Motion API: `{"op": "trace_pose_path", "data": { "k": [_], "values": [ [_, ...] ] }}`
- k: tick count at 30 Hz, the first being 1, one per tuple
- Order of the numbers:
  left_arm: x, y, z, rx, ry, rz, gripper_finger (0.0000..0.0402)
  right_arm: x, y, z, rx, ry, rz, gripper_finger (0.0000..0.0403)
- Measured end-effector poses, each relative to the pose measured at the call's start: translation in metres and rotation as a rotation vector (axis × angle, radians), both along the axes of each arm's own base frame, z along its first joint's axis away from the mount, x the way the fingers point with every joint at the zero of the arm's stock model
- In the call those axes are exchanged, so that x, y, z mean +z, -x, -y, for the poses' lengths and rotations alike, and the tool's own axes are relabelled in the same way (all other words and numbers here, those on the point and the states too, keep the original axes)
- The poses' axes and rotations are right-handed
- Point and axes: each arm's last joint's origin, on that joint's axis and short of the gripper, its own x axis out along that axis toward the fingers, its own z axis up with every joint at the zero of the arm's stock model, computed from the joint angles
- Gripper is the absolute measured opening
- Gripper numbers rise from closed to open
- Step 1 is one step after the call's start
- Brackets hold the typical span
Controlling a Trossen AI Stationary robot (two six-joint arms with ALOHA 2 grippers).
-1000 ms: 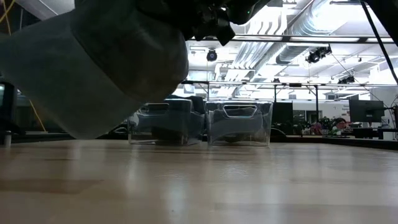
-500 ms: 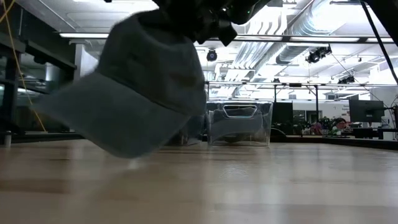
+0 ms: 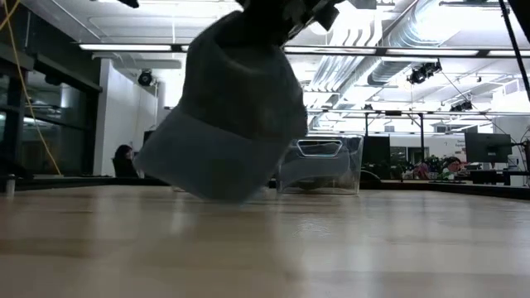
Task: Pick & Place hat
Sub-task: Put the gray cap into the right transparent bin
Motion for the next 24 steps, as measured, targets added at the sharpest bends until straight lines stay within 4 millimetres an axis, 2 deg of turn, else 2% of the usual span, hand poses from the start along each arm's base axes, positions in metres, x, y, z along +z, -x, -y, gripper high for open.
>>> {"op": "trace_pose_path", "data": {
  "k": [5, 13, 21, 24],
  "values": [
    [-0.024, 0.002, 0.0, -0.027, -0.01, 0.073, 0.0286, 0.018, 0.011, 0.002, -0.083, 0.063, 0.003, 0.0],
    [-0.069, 0.012, 0.001, -0.057, -0.001, 0.082, 0.0286, 0.049, 0.037, 0.005, -0.225, 0.097, -0.043, 0.0],
    [-0.085, 0.019, 0.0, -0.086, -0.035, 0.275, 0.0286, 0.074, 0.057, 0.007, -0.315, 0.066, -0.045, 0.0],
    [-0.09, 0.022, 0.001, -0.145, -0.07, 0.309, 0.0286, 0.081, 0.063, 0.007, -0.339, 0.037, -0.06, 0.0]
  ]
}}
